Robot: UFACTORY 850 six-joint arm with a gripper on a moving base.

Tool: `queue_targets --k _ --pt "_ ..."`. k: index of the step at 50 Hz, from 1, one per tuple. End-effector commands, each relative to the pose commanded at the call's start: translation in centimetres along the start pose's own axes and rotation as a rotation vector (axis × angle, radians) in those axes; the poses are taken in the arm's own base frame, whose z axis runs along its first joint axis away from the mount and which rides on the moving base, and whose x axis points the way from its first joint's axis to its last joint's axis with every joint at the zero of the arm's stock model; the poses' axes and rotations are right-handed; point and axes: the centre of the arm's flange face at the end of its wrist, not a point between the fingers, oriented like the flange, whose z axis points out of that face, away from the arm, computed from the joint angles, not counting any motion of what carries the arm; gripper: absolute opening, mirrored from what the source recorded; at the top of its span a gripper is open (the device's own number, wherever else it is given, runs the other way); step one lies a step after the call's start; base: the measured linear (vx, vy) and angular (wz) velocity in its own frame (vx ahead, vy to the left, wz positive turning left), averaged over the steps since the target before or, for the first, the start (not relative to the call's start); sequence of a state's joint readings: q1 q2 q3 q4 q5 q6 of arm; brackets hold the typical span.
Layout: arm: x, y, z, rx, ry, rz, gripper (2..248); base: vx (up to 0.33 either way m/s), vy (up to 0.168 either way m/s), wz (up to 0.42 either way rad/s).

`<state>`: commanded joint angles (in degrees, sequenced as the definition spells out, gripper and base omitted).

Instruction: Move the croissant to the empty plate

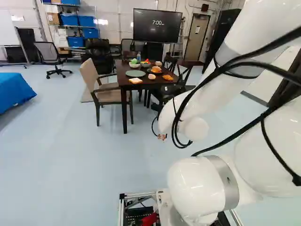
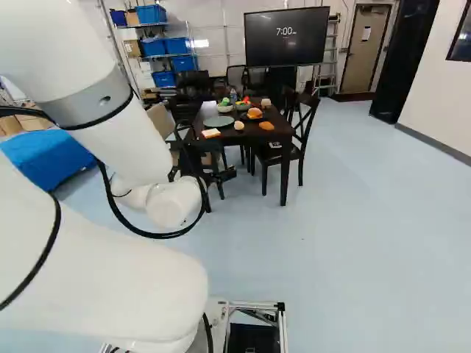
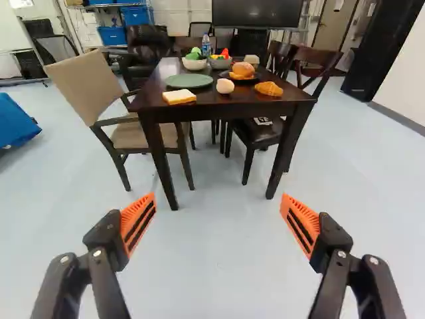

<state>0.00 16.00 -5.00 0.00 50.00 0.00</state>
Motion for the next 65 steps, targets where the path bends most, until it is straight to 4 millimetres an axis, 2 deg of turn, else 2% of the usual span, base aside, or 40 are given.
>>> queue_targets --k 42,65 --pt "0.0 0.0 0.0 0.0 0.0 0.0 247 0.151 -0.081 0.005" --pt "0.0 0.0 0.0 0.0 0.0 0.0 247 0.156 -0.009 0.149"
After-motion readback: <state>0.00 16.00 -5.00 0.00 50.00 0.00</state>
